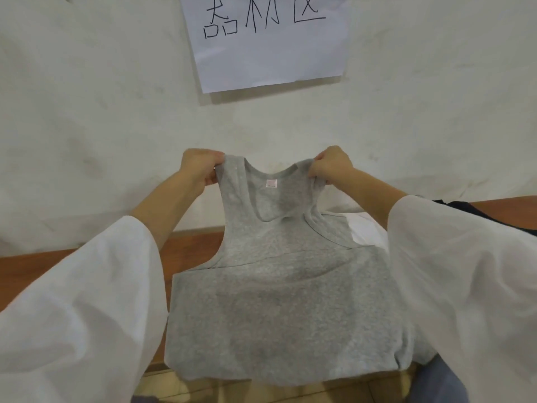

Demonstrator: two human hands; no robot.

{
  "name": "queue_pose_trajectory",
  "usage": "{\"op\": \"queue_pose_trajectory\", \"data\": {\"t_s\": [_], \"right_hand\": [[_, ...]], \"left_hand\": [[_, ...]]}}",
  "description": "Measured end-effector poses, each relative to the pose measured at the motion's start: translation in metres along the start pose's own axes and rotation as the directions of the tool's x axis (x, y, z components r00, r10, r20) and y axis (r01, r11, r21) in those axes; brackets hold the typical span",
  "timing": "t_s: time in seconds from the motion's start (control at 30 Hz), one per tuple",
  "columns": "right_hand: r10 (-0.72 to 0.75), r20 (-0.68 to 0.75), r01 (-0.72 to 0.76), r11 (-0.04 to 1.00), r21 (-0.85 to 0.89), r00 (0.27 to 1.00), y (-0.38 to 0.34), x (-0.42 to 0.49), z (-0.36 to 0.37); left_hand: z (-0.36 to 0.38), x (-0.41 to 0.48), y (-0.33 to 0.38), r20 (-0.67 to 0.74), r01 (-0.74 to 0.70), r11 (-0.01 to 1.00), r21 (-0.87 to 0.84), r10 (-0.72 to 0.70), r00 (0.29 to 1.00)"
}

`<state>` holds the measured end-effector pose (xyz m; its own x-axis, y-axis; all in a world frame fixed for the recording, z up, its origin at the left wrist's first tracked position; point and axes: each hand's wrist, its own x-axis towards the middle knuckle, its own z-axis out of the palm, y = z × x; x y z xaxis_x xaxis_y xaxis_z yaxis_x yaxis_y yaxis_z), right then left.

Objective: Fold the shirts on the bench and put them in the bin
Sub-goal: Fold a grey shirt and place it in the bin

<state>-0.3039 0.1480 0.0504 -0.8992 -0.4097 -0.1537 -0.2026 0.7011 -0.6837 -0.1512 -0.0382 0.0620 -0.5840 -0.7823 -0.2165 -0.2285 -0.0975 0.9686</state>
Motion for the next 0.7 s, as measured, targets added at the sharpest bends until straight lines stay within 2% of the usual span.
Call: {"op": "queue_pose_trajectory", "data": {"t_s": [0.07,0.1,0.2,0.3,0.47,0.53,0.6,0.7], "right_hand": [[-0.075,-0.080,0.047,0.951,-0.305,0.994,0.004,-0.004,-0.005],[-0.109,-0.124,0.055,0.926,-0.373,0.986,0.005,-0.006,-0.006],[-0.233,-0.245,0.139,0.927,-0.349,0.941,0.005,-0.012,-0.012],[-0.434,-0.318,0.323,0.881,-0.347,0.843,-0.002,-0.020,-0.021],[-0.664,-0.185,0.546,0.717,-0.433,0.725,-0.011,-0.056,-0.041],[-0.685,-0.207,0.569,0.707,-0.420,0.699,0.004,-0.082,-0.038],[-0.645,-0.248,0.572,0.760,-0.309,0.723,0.034,-0.110,-0.024],[-0.535,-0.263,0.528,0.843,-0.103,0.802,0.087,-0.144,0.003]], "left_hand": [[-0.001,0.000,0.002,-0.005,-0.110,0.982,0.152,0.112,0.994],[-0.003,0.001,0.003,-0.010,-0.160,0.959,0.233,0.167,0.986],[-0.005,-0.001,0.007,-0.063,-0.289,0.864,0.412,0.344,0.937],[-0.004,-0.006,0.015,-0.093,-0.343,0.818,0.461,0.429,0.899],[-0.019,-0.067,0.016,0.028,-0.386,0.844,0.372,0.405,0.914],[-0.033,-0.102,-0.004,0.059,-0.389,0.853,0.348,0.394,0.917],[-0.045,-0.136,-0.035,0.058,-0.338,0.872,0.353,0.340,0.939],[-0.054,-0.178,-0.080,0.073,-0.235,0.917,0.321,0.224,0.972]]}}
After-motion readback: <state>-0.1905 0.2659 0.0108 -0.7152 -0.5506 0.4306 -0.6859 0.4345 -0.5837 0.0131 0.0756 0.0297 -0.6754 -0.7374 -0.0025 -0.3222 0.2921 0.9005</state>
